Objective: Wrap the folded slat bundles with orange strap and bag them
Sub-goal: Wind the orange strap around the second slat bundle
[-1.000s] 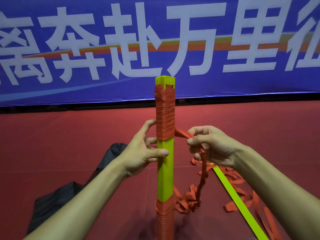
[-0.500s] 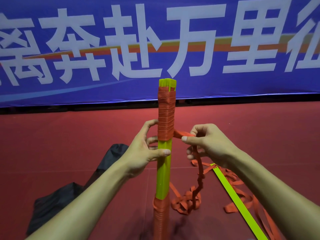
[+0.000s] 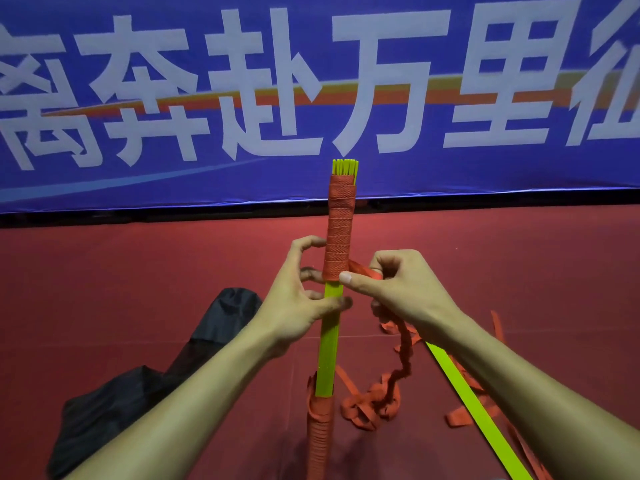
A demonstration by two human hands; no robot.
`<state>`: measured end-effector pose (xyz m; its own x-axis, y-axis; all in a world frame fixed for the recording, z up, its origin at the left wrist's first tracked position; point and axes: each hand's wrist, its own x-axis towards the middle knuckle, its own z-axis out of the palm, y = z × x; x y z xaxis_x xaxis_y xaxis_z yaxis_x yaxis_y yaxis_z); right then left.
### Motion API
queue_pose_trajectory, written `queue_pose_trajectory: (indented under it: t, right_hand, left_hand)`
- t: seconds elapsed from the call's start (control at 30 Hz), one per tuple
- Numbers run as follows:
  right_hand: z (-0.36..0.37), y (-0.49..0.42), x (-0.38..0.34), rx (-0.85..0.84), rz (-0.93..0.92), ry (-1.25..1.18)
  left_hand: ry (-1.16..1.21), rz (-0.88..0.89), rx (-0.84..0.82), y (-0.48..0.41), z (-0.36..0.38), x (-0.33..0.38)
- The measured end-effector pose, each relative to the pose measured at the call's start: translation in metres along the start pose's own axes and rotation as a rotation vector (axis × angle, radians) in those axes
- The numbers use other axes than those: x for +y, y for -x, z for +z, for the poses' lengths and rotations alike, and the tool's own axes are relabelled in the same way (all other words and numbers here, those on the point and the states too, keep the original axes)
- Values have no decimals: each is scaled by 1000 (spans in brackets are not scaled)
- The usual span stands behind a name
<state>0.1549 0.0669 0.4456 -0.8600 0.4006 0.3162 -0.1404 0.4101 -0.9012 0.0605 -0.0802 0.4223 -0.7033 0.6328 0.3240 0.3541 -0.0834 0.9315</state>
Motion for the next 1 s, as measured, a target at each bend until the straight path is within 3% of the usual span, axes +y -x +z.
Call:
queue_pose_trajectory:
  t: [0.13,0.63,1.0]
  right_hand:
    - [10,-1,1,127,-55,278]
    - [8,-1,-9,253,-97,323]
    - [1,-1,-9,193,-179,314]
  left_hand:
    - [-41,26,45,0,3,1]
    - [-136,4,158,2,14,9]
    - [58,-24,-14,5,10,15]
